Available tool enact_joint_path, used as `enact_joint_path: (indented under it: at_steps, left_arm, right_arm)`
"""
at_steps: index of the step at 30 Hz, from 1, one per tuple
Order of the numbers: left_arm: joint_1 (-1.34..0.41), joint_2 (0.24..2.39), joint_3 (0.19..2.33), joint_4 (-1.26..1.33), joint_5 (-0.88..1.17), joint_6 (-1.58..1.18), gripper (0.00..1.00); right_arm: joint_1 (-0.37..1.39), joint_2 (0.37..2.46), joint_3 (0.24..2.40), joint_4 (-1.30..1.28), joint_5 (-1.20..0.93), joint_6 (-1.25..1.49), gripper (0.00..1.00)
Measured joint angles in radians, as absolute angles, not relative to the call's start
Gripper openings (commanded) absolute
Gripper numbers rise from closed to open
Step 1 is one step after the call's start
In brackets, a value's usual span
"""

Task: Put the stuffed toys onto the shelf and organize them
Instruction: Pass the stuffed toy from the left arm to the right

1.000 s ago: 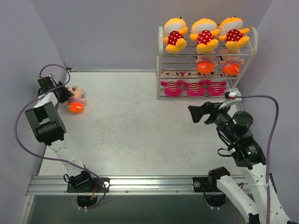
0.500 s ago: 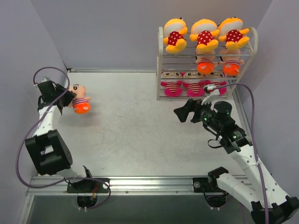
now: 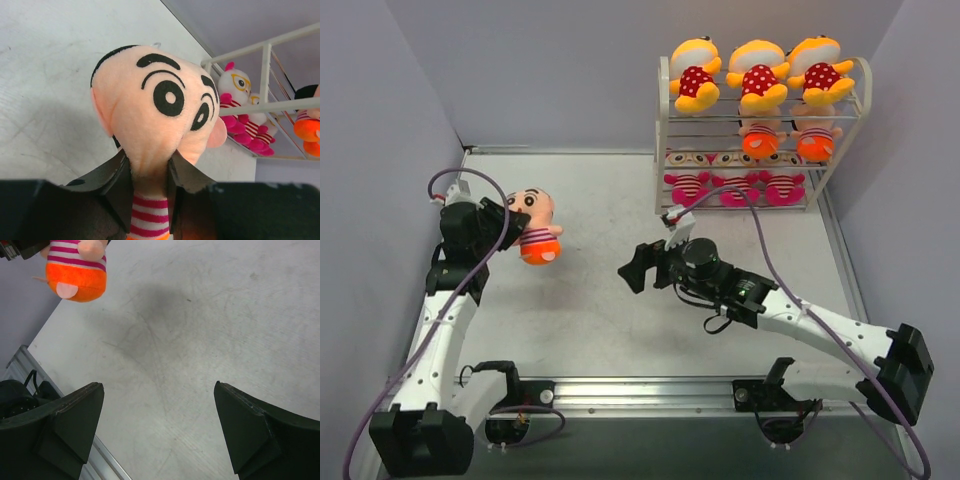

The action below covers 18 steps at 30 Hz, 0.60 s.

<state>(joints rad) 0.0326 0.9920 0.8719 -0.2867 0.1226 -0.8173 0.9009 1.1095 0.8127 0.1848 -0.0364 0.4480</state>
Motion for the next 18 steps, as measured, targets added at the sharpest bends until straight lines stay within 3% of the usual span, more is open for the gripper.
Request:
enact_joint_path:
  at_steps: [10, 18]
  left_arm:
    - [-0.080, 0.740, 0.806, -0.357, 0.072, -0.891, 0.16]
    - [-0.110, 0.713, 0.754, -0.358, 0.059, -0.938, 0.17]
  right_arm:
    - [1.111, 1.284, 0.813, 0.386, 0.125, 0.500, 0.92]
    - [1.187, 1.362, 0.878, 0.433, 0.168, 0.489, 0.92]
